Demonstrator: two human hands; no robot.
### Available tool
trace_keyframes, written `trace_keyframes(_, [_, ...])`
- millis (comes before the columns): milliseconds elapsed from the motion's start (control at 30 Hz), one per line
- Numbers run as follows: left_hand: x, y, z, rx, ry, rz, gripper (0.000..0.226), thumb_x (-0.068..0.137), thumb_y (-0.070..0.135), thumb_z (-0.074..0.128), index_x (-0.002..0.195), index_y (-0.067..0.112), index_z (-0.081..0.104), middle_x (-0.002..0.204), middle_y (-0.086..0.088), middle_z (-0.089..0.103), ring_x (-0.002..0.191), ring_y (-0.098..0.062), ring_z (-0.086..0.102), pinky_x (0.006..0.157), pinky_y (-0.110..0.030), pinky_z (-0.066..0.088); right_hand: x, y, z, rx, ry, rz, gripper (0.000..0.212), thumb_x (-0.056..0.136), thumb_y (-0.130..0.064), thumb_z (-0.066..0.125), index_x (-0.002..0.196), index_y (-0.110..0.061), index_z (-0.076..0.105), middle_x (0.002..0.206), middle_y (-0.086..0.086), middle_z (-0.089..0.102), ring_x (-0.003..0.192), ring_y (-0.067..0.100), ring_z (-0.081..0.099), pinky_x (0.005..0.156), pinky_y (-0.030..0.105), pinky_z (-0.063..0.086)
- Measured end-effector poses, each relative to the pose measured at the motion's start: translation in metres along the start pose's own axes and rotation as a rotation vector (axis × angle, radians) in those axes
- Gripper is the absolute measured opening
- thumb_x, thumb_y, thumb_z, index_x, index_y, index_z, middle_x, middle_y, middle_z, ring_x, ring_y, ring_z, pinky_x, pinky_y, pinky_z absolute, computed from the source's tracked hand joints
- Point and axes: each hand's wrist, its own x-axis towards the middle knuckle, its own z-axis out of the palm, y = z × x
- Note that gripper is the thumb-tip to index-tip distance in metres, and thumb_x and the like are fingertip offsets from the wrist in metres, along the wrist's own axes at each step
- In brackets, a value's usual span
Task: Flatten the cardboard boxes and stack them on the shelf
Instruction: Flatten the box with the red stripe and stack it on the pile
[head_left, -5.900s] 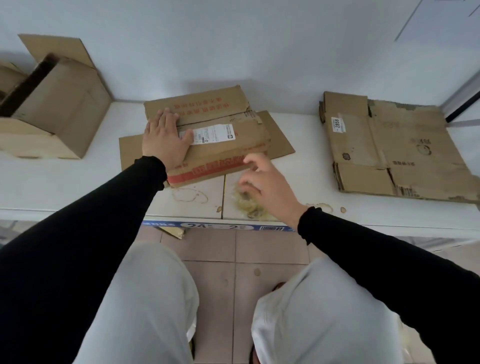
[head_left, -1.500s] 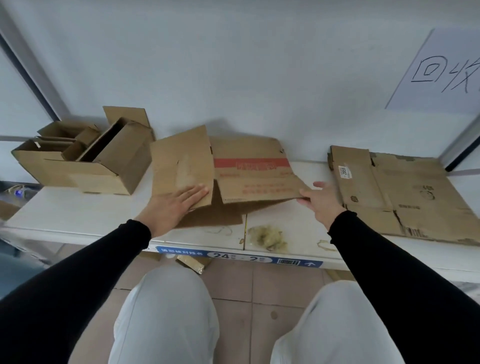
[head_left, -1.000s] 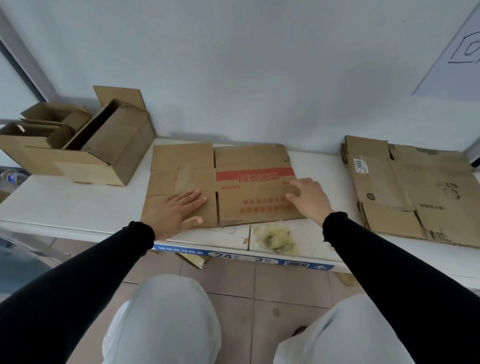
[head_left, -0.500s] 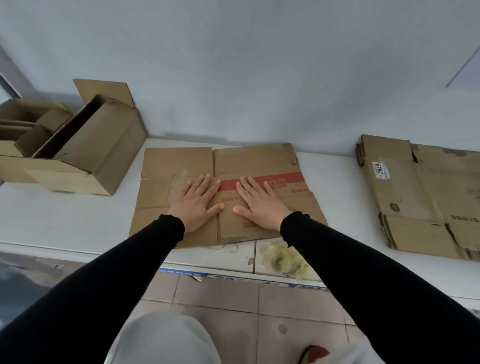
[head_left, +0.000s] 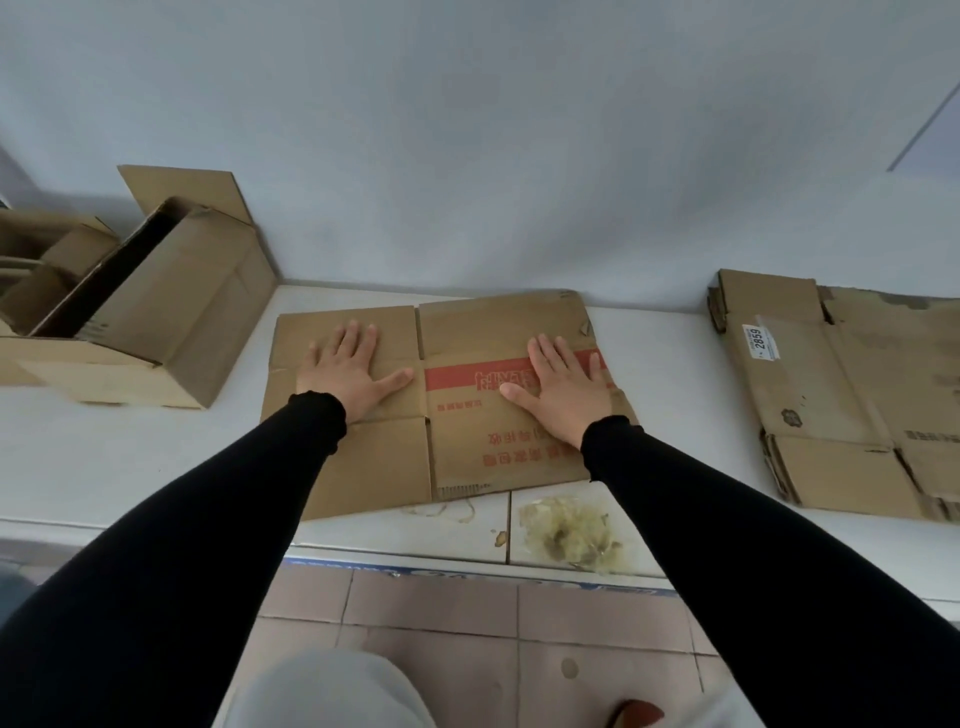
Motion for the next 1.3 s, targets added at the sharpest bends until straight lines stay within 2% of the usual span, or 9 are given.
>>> trace_keyframes(133, [-0.052, -0.006, 0.012, -0.022, 0.062, 0.129, 0.092, 0.087, 0.086, 0.006, 0.162, 0.032, 0.003, 0.170, -0.001, 0.000, 0.156, -0.018, -0.001, 0.126, -0.046, 0.003, -0.011, -0.006, -0.006, -0.002, -0.028, 0.119, 0.095, 0.091, -0.084, 0.015, 0.163, -0.025, -0.002, 0.171, 0.000, -0.006, 0.157, 0.028, -0.007, 0.120, 0.065, 0.001])
trace_keyframes(233, [-0.094, -0.039, 0.026, -0.052, 0.113, 0.173, 0.089, 0.084, 0.090, 0.008, 0.160, 0.043, 0.003, 0.169, 0.003, 0.000, 0.155, -0.013, -0.006, 0.126, -0.043, 0.000, -0.025, 0.015, -0.013, 0.060, -0.067, -0.062, 0.087, 0.095, -0.076, 0.028, 0.163, -0.029, 0.000, 0.171, -0.002, -0.005, 0.157, 0.025, -0.007, 0.123, 0.060, -0.003])
trace_keyframes(333, [-0.100, -0.055, 0.031, -0.044, 0.108, 0.113, 0.088, 0.080, 0.092, 0.006, 0.157, 0.049, -0.002, 0.169, 0.004, -0.005, 0.155, -0.012, -0.009, 0.126, -0.040, -0.002, -0.041, 0.045, -0.011, -0.046, -0.099, -0.204, 0.090, 0.092, -0.081, 0.023, 0.162, -0.032, -0.005, 0.169, -0.006, -0.011, 0.156, 0.016, -0.014, 0.126, 0.047, -0.007])
trace_keyframes(500, [-0.098, -0.050, 0.038, -0.076, 0.141, 0.069, 0.087, 0.080, 0.092, 0.013, 0.157, 0.052, 0.003, 0.170, 0.004, -0.002, 0.156, -0.014, -0.007, 0.125, -0.041, -0.003, -0.050, 0.052, 0.008, -0.011, -0.022, -0.123, 0.094, 0.086, -0.089, 0.017, 0.161, -0.038, -0.009, 0.168, -0.009, -0.015, 0.155, 0.014, -0.019, 0.126, 0.046, -0.005])
trace_keyframes(600, [-0.094, -0.053, 0.026, -0.144, 0.028, 0.070, 0.091, 0.075, 0.093, 0.014, 0.156, 0.053, 0.002, 0.169, 0.004, -0.007, 0.155, -0.013, -0.012, 0.124, -0.039, -0.007, -0.050, 0.050, 0.001, 0.011, -0.057, -0.124, 0.094, 0.086, -0.088, 0.020, 0.161, -0.038, -0.008, 0.169, -0.007, -0.015, 0.155, 0.016, -0.018, 0.127, 0.049, -0.003])
trace_keyframes(767, [-0.098, -0.056, 0.010, -0.363, -0.071, -0.159, 0.116, 0.065, 0.097, 0.043, 0.159, 0.042, 0.003, 0.168, -0.007, -0.016, 0.155, -0.025, -0.015, 0.125, -0.047, 0.001, -0.065, 0.038, -0.009, 0.289, -0.017, 0.179, 0.112, 0.077, -0.091, 0.046, 0.162, -0.033, 0.004, 0.170, 0.009, -0.008, 0.156, 0.029, -0.008, 0.125, 0.047, 0.012])
trace_keyframes(900, [-0.099, -0.048, 0.008, -0.582, -0.047, -0.316, 0.106, 0.076, 0.071, 0.072, 0.160, 0.038, 0.016, 0.166, -0.016, 0.002, 0.153, -0.037, 0.005, 0.124, -0.053, 0.015, -0.068, 0.025, -0.013, 0.371, 0.084, 0.280, 0.094, 0.081, -0.068, 0.067, 0.154, -0.025, 0.026, 0.149, 0.015, 0.040, 0.139, 0.036, 0.030, 0.113, 0.046, 0.036])
trace_keyframes(1100, [-0.096, -0.063, -0.020, -0.943, 0.116, -0.301, 0.087, 0.077, 0.022, 0.087, 0.153, 0.018, 0.042, 0.152, -0.010, 0.042, 0.134, -0.031, 0.049, 0.115, -0.046, 0.038, -0.080, 0.035, -0.045, 0.645, 0.184, 0.302, 0.077, 0.092, -0.032, 0.072, 0.156, -0.026, 0.030, 0.146, 0.011, 0.033, 0.122, 0.028, 0.053, 0.102, 0.033, 0.044])
trace_keyframes(1300, [-0.104, 0.006, -0.087, -1.120, 0.136, -0.165, 0.074, 0.087, 0.009, 0.077, 0.152, 0.021, 0.043, 0.132, 0.002, 0.057, 0.109, -0.019, 0.064, 0.101, -0.039, 0.049, -0.125, 0.091, -0.105, 0.709, 0.285, 0.227, 0.061, 0.096, -0.032, 0.067, 0.152, -0.028, 0.043, 0.153, 0.003, 0.037, 0.130, 0.016, 0.048, 0.101, 0.022, 0.035])
